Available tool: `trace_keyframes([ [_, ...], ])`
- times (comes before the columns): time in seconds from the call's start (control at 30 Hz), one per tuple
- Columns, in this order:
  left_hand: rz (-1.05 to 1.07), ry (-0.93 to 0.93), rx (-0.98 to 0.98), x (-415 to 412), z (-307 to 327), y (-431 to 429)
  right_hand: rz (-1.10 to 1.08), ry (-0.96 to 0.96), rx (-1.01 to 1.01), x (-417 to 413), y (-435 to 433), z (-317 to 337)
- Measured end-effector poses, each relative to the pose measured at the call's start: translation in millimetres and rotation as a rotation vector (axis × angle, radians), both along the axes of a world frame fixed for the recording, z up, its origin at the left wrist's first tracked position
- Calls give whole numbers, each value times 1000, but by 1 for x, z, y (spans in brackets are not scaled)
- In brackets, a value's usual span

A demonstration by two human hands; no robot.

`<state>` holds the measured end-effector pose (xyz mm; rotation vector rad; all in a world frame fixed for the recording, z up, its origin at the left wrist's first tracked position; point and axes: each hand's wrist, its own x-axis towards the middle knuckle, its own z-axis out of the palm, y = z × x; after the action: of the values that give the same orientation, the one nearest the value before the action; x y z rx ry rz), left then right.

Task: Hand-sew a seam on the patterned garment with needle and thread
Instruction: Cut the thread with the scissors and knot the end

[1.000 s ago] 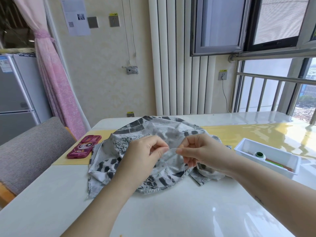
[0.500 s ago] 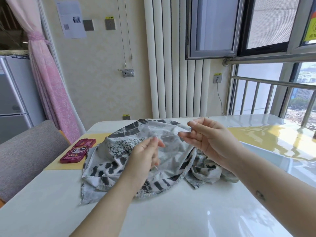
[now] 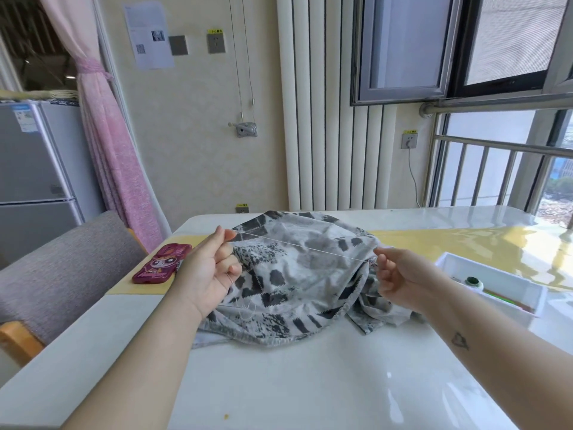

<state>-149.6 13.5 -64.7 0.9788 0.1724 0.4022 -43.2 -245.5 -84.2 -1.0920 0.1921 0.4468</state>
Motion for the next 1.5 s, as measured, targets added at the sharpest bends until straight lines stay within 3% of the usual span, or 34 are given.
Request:
trace_keyframes([
  [0.07,9,2,10,-1,2,-1,-18,27,55,-1,4,3],
  [0.17,6,1,51,-4,6,-5,-178,38,369,-5,12,14],
  [0.23,-6,0,108,-6,10,-11,-271,-95,355,-5,16,17],
  [0.27,-14,-3,144,-7,13,-14,-317,-219,190,-5,17,17],
  [0.37,-22,-40,237,-9,22,-22,-381,-687,-647,-3,16,8],
  [0.4,-20,-59,255,-10,26,-23,-350,-782,-809,0,14,3],
  [0.6,-15,-158,285,-14,51,-29,-321,-860,-1379,18,-1,-15],
  [0.73,-8,-197,278,-13,60,-35,-322,-867,-1579,27,-12,-23],
  [0.87,-24,-200,278,-11,64,-42,-187,-843,-1835,33,-22,-32],
  [1.0,-43,-195,353,-10,65,-40,-161,-847,-1857,35,-32,-32],
  [1.17,-50,-122,609,-6,59,-39,-129,-842,-1644,34,-38,-8],
  [1.3,-4,-44,1141,-11,63,-47,110,-811,-1997,17,-42,28],
  [1.37,-51,3,1352,-15,66,-55,111,-902,-2078,2,-37,50],
  [1.43,-117,53,1462,-17,68,-65,46,-1115,-1830,-18,-26,73],
  [1.5,-162,75,1520,-18,68,-72,171,-1187,-1290,-41,-11,92],
])
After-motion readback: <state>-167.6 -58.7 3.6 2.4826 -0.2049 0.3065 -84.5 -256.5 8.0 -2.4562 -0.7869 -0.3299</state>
